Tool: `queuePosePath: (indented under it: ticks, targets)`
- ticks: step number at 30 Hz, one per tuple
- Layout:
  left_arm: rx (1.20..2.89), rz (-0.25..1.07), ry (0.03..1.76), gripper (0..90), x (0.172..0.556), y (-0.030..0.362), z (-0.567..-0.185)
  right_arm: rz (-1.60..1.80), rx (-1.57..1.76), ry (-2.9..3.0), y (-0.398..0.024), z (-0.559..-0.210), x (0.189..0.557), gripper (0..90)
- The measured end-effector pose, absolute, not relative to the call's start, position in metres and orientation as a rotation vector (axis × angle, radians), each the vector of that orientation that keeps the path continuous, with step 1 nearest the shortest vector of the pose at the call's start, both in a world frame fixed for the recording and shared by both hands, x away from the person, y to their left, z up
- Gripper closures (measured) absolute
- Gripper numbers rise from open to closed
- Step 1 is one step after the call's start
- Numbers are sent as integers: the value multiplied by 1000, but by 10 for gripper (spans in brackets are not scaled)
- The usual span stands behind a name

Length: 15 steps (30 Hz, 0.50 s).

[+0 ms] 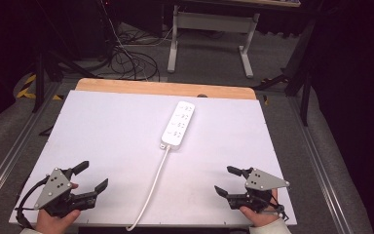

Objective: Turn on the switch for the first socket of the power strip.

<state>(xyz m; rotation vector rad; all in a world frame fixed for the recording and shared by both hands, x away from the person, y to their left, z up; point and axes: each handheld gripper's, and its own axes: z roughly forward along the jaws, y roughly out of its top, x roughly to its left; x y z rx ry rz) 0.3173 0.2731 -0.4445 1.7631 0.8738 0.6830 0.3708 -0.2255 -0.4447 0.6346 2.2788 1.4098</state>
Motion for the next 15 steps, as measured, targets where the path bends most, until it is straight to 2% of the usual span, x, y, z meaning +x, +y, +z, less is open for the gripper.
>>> queuePosePath:
  ticks: [15]
  targets:
    - [1773,706,868,197,316,271,-445,1403,622,2285,-224,-445,370,258]
